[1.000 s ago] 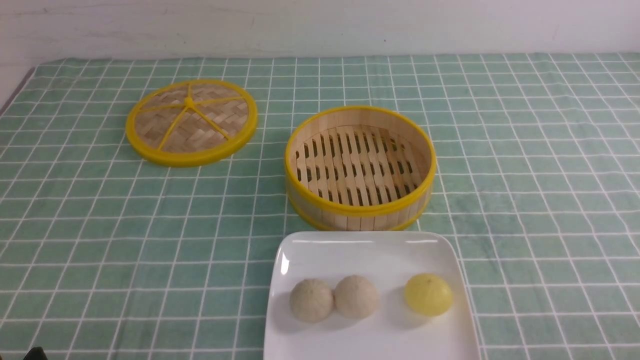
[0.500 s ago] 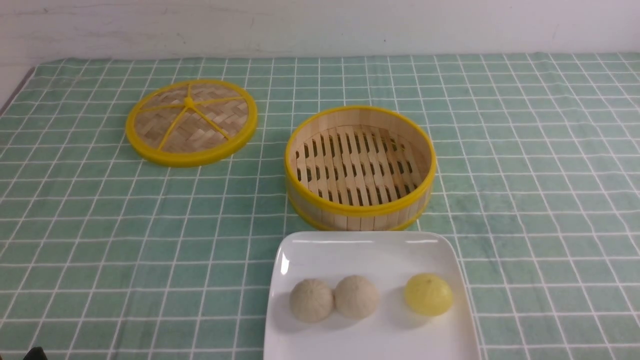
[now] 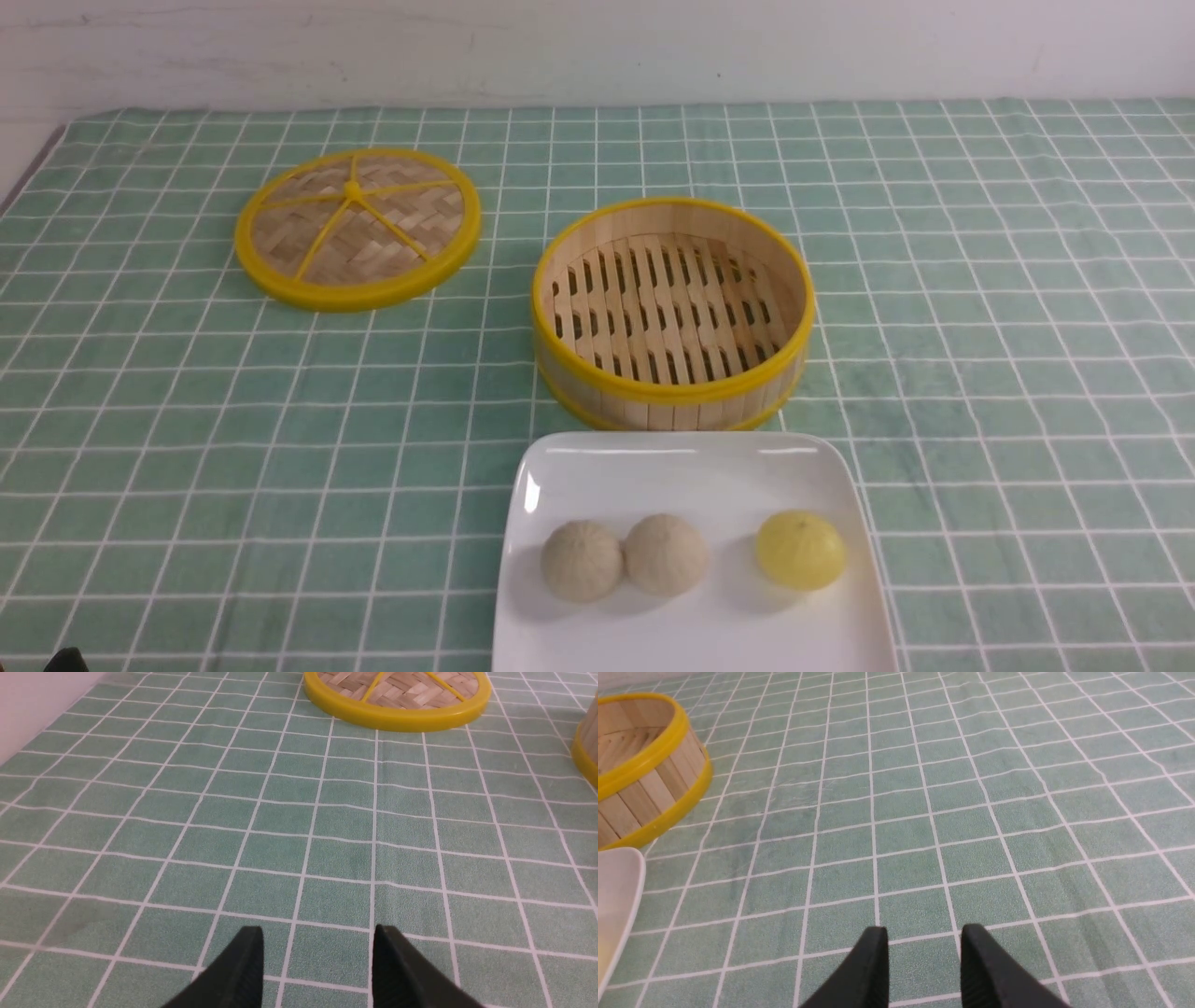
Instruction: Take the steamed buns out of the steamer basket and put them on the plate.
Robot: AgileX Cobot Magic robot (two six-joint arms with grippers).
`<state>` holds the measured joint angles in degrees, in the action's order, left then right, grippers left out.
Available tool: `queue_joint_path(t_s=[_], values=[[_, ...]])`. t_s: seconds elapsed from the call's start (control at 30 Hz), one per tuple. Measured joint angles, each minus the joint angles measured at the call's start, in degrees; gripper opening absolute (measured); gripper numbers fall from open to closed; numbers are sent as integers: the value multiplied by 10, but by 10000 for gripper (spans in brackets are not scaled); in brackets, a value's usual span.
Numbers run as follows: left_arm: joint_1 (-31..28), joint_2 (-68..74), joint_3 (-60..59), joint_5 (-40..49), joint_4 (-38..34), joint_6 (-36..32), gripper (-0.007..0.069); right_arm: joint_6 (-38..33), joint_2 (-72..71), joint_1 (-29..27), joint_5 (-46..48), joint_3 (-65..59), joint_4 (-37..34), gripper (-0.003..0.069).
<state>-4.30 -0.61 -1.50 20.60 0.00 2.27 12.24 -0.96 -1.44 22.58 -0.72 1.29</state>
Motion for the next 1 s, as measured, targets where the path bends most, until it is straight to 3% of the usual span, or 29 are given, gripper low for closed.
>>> queue_joint_path(t_s=[0.73,1.0], values=[[0,0,0,0,0,0,347,-1,0,0,-1,0,22,239],[0,0,0,0,0,0,347,-52,0,0,-1,0,33,239]])
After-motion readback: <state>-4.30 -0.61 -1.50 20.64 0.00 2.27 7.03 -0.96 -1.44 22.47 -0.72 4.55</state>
